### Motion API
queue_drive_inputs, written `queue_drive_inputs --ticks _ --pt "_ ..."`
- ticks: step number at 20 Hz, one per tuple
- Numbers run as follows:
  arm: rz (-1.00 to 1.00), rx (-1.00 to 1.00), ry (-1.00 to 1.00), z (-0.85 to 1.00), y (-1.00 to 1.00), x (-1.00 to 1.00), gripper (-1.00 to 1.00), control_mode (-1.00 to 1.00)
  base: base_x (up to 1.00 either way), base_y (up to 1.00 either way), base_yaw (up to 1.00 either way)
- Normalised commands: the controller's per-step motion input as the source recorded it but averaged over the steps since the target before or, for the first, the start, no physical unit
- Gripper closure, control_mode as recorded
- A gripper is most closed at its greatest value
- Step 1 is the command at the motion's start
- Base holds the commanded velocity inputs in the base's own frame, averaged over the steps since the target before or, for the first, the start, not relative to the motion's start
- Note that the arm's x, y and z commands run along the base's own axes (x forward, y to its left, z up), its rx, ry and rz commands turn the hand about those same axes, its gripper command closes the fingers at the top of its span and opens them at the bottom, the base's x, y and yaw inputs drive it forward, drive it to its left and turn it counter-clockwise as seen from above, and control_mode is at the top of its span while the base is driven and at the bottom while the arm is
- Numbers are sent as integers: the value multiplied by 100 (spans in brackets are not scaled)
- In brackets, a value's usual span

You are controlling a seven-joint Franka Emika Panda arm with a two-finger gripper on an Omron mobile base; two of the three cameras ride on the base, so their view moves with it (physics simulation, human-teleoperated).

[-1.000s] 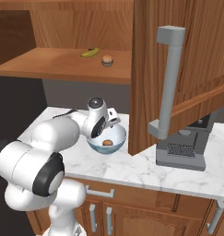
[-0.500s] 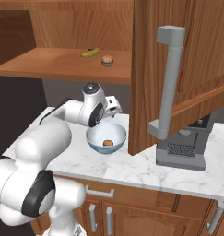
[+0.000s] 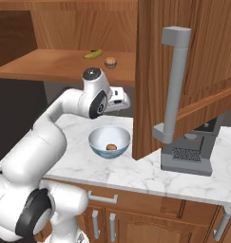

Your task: Open the cabinet. Pick the tangerine and tangerine from the cabinet and place them into the bowl. Then close the cabinet.

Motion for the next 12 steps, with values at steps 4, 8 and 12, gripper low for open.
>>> queue_drive_inputs --ticks 4,8,12 --pt "-20 9 0 80 -21 -25 -100 -100 0 0 0" --pt "-15 10 -4 74 -14 -18 -100 -100 0 0 0" --pt "-11 8 -5 70 -1 -2 -100 -100 0 0 0"
